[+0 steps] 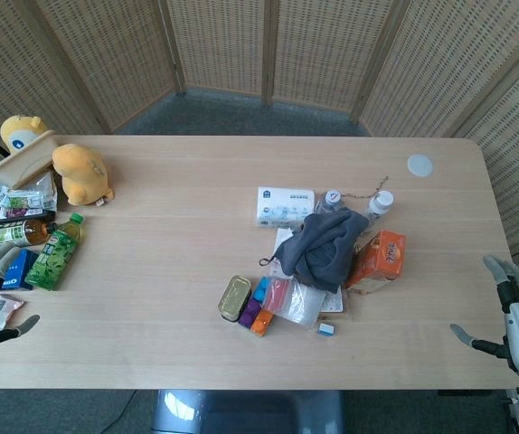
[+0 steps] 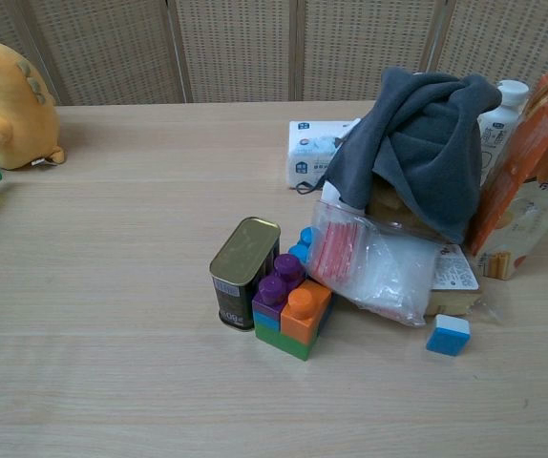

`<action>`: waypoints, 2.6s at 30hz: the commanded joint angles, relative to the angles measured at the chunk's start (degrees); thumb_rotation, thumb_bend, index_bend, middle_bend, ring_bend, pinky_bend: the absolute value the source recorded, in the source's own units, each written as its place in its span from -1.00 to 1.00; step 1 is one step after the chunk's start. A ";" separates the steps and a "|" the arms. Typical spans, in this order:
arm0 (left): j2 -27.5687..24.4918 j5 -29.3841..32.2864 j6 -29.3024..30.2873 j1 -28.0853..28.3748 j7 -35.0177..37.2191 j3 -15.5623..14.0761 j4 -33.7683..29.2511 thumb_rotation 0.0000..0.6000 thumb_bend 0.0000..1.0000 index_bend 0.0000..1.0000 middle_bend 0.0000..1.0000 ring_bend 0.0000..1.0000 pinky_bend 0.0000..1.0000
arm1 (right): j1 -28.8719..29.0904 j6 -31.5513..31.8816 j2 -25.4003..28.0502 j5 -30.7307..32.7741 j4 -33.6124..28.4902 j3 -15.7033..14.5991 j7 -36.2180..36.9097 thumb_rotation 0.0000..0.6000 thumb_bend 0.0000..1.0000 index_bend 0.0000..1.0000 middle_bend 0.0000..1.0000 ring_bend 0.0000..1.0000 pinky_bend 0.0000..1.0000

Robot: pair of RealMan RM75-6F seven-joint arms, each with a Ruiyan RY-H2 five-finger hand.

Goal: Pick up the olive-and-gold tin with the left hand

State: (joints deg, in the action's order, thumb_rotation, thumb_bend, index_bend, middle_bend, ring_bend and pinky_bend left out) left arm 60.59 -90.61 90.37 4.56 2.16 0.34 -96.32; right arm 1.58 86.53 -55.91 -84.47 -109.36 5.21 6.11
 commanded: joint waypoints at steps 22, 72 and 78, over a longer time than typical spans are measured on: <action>3.01 -3.11 -3.02 2.23 -1.49 -0.04 4.38 1.00 -0.88 -0.84 -1.00 -1.00 -1.00 | 0.00 1.28 -0.11 1.59 2.01 1.04 -2.19 1.00 -1.00 -1.00 -1.00 -1.00 -1.00; 33.01 -24.61 -38.90 51.68 -17.34 -0.25 35.67 1.00 -0.88 -1.00 -1.00 -1.00 -1.00 | -2.49 5.21 2.52 4.60 0.99 4.19 1.89 1.00 -1.00 -1.00 -1.00 -1.00 -1.00; 36.22 -23.54 -39.02 53.22 -17.21 -1.27 38.21 1.00 -0.88 -1.00 -1.00 -1.00 -1.00 | -2.63 5.15 3.00 4.82 0.91 4.35 2.97 1.00 -1.00 -1.00 -1.00 -1.00 -1.00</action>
State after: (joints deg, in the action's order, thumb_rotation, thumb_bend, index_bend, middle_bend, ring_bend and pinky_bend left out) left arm 96.27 -114.47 51.38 57.42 -15.18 -0.61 -58.52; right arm -1.04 91.69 -52.94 -79.67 -108.44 9.55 9.06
